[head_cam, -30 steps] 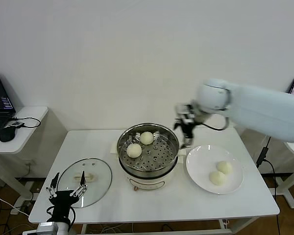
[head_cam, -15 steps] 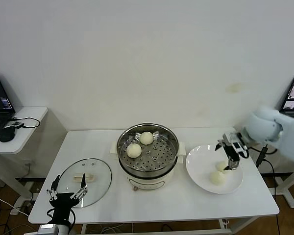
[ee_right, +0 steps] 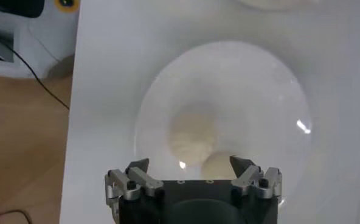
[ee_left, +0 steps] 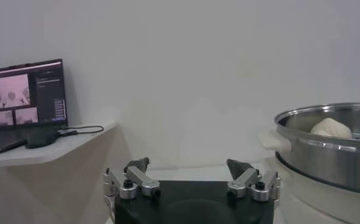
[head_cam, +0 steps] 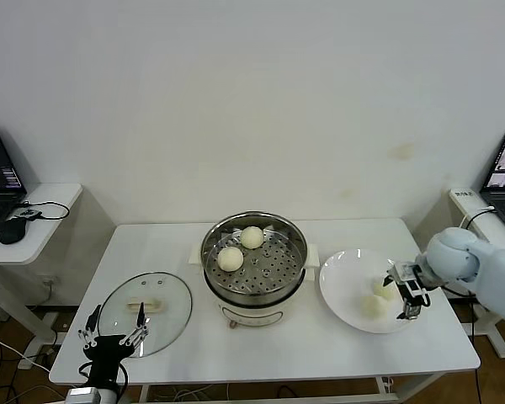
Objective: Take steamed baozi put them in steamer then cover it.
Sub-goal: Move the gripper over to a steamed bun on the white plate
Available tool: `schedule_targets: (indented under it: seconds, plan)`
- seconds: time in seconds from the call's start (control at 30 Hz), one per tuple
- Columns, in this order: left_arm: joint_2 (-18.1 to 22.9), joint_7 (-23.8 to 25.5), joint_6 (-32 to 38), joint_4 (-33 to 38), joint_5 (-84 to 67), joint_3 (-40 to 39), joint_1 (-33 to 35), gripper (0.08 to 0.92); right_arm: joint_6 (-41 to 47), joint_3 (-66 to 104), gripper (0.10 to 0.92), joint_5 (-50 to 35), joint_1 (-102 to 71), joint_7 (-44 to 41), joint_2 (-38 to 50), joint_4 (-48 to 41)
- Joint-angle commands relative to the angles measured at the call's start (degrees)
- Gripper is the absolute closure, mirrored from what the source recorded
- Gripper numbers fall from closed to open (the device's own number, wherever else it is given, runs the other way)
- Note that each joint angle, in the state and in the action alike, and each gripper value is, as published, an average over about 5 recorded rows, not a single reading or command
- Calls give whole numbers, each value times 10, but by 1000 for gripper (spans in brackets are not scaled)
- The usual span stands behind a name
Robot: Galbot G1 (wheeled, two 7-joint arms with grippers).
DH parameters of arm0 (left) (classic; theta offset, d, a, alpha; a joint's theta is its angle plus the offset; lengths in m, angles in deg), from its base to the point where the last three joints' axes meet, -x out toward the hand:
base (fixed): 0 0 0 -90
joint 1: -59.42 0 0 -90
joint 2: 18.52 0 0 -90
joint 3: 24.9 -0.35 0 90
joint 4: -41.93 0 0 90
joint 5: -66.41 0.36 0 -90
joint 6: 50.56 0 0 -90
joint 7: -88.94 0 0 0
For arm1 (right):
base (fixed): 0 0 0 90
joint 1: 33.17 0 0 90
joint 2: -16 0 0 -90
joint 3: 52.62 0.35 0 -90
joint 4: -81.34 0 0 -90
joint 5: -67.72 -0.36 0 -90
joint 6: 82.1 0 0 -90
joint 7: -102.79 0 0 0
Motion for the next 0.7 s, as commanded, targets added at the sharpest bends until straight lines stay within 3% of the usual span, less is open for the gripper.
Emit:
schedule_targets:
  seconds: [0.03,0.7]
  plan:
    - [-1,0,0,-2,0,1,0,177,-8,55,202,28,-79,17,-39,-61]
    - [-1,-1,2,-16,-1,6,-5,177,1,55,214,28,-74,30,-108,-105]
